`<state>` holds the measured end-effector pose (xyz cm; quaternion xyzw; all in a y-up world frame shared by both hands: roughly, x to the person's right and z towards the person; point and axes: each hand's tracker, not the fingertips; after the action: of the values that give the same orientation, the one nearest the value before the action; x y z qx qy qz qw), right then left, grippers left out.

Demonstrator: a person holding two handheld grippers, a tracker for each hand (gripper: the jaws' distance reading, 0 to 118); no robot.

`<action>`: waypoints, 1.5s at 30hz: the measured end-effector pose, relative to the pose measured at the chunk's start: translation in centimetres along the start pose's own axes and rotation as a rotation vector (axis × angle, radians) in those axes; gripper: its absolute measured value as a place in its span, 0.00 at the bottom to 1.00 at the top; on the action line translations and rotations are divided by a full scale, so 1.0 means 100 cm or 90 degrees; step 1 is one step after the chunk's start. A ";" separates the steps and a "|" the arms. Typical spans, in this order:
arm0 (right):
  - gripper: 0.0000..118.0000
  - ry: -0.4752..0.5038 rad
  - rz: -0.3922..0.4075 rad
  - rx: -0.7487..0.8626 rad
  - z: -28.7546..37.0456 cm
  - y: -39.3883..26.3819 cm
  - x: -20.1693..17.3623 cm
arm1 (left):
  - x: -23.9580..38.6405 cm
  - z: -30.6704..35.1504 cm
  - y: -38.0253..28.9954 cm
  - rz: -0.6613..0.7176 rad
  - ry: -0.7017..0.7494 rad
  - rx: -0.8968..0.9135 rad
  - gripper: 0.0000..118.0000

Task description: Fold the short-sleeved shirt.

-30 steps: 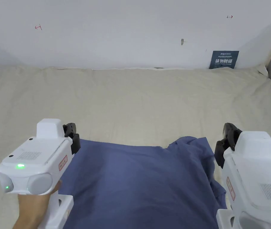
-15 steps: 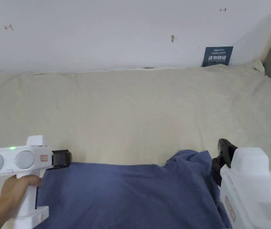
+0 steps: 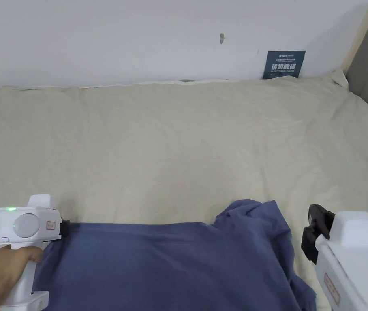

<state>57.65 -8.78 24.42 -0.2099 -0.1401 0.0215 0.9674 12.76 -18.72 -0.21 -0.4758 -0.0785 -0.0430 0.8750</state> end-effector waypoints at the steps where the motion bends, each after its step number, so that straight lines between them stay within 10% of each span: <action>1: 0.04 0.003 -0.011 -0.023 -0.010 0.001 0.004 | 0.001 0.005 0.000 0.000 0.010 0.003 0.02; 4: 0.12 0.022 -0.030 -0.092 -0.046 0.003 0.015 | 0.001 0.031 -0.001 0.029 -0.007 0.062 0.02; 9: 0.81 0.020 0.001 -0.210 -0.122 -0.008 0.018 | 0.003 0.088 -0.007 0.028 -0.061 0.137 0.02; 11: 0.87 0.008 -0.002 -0.239 -0.150 -0.018 0.017 | 0.004 0.103 -0.009 0.025 -0.069 0.151 0.02; 16: 0.83 0.020 0.032 -0.355 -0.196 -0.050 0.012 | 0.006 0.120 -0.012 0.012 -0.082 0.161 0.02; 19: 0.27 0.050 0.019 -0.386 -0.195 -0.059 0.007 | 0.005 0.121 -0.016 0.018 -0.088 0.165 0.02; 21: 0.07 0.042 0.014 -0.350 -0.180 -0.059 0.002 | 0.004 0.121 -0.020 0.022 -0.092 0.165 0.02; 45: 0.04 0.077 -0.006 0.171 0.022 0.225 0.047 | -0.015 0.315 0.064 0.089 0.019 0.440 0.02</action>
<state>61.89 13.06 18.31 -0.0788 -0.0783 0.0223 0.9936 9.17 11.22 11.05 -0.1549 -0.0433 0.0391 0.9862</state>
